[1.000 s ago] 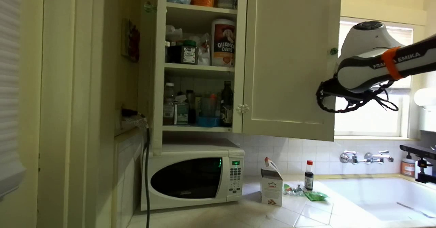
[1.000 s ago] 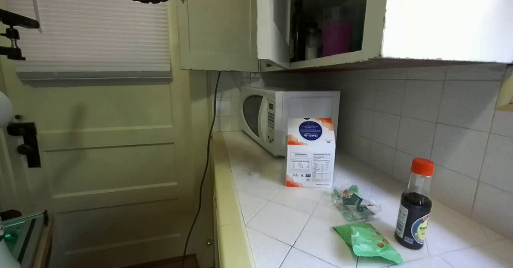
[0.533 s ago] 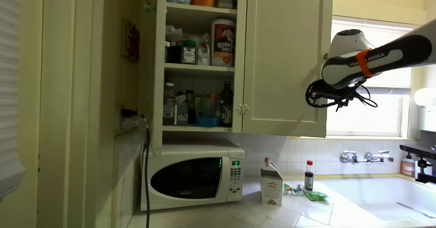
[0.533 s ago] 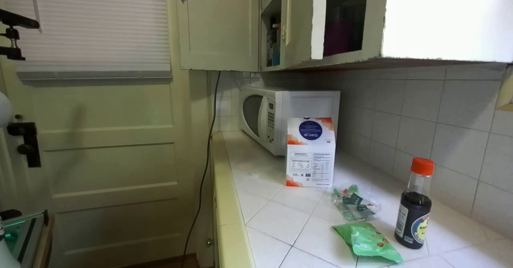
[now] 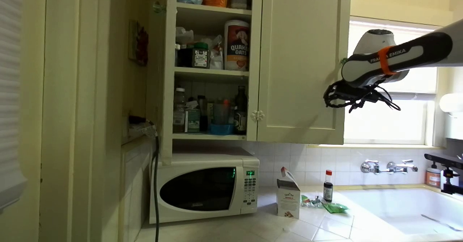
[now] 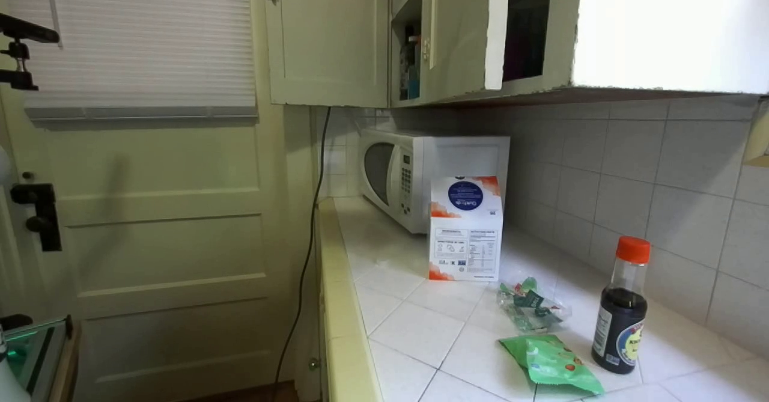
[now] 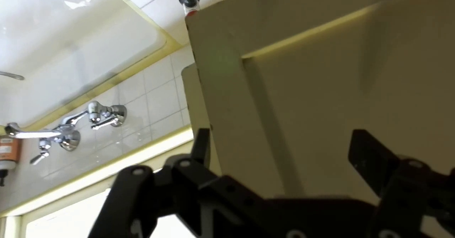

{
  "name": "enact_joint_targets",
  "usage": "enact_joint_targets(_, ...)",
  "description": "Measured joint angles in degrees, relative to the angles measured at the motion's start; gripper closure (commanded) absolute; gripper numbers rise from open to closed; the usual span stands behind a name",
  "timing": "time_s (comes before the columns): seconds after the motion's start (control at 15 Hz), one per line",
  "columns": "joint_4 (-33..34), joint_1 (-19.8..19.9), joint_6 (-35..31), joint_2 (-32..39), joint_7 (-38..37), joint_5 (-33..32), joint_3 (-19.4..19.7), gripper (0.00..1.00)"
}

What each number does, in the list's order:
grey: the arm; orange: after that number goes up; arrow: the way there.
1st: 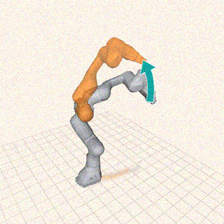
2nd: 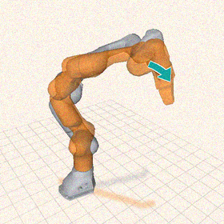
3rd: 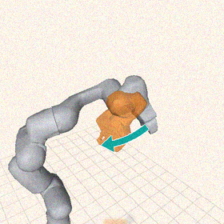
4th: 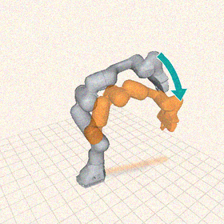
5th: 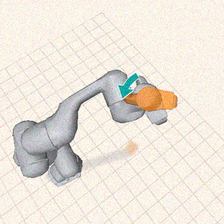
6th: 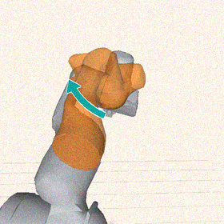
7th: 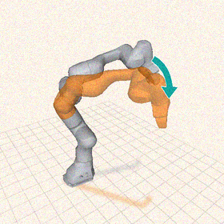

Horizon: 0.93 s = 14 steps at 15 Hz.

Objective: Close the cabinet

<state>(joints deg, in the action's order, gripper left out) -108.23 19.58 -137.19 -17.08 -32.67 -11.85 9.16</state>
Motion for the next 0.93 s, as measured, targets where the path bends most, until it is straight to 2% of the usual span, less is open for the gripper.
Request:
enact_joint_targets(0.33, 7.02, -2.39, -0.22, 5.78, 15.95, 6.95, 4.00, 0.00)
enact_joint_targets(0.67, 13.68, -2.69, -0.84, 11.77, 22.74, 11.50, 5.48, 0.00)
enact_joint_targets(0.93, 16.42, -2.69, -0.73, 14.48, 26.93, 14.47, 5.88, 0.00)
